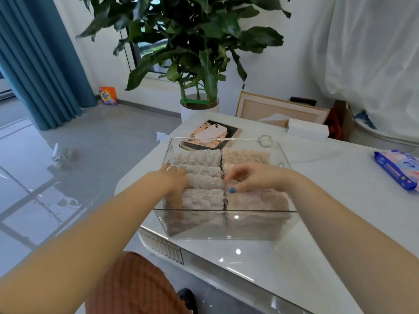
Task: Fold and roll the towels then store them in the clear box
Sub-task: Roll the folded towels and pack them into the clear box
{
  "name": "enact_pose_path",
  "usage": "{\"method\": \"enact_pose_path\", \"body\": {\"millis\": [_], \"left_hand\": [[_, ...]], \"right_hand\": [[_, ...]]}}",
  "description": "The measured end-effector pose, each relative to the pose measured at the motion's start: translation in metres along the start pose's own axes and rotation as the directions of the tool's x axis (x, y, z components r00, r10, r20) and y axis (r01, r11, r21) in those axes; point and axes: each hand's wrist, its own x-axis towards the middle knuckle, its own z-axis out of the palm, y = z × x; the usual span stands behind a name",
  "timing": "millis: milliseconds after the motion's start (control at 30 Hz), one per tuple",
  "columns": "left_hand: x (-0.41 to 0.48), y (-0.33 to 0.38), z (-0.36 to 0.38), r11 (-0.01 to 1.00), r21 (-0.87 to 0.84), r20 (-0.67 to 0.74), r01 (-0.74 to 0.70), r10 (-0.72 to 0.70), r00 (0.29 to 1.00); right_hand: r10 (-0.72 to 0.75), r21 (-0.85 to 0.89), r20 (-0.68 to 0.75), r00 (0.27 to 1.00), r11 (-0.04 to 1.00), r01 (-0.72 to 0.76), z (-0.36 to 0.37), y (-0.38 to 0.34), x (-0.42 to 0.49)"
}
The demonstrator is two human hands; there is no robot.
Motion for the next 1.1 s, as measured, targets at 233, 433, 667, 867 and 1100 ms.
{"method": "enact_pose_path", "body": {"millis": [233, 433, 667, 867, 1100], "left_hand": [[0.004, 0.024, -0.026, 0.820, -0.494, -0.261, -0.288, 0.176, 0.949], [0.045, 0.079, -0.032, 0.787, -0.518, -0.249, -0.336, 0.237, 0.939], [0.060, 0.095, -0.032, 0.917, -0.265, -0.277, -0.298, 0.223, 0.934], [0.054, 0.093, -0.028, 0.930, -0.296, -0.367, -0.220, 0.102, 0.924], [0.048, 0.068, -0.037, 0.704, -0.650, -0.156, -0.284, 0.243, 0.957]], "right_hand": [[0.261, -0.353, 0.077, 0.962, 0.910, -0.219, -0.026, 0.028, -0.016], [0.351, -0.663, 0.065, 0.934, 0.715, -0.222, -0.009, 0.028, -0.005], [0.294, -0.820, -0.027, 0.955, 0.540, -0.190, 0.005, 0.040, -0.016], [0.019, -0.829, -0.224, 0.974, 0.521, -0.201, 0.013, 0.050, -0.017], [0.226, -0.535, 0.098, 0.969, 0.833, -0.140, -0.016, 0.043, -0.025]]}}
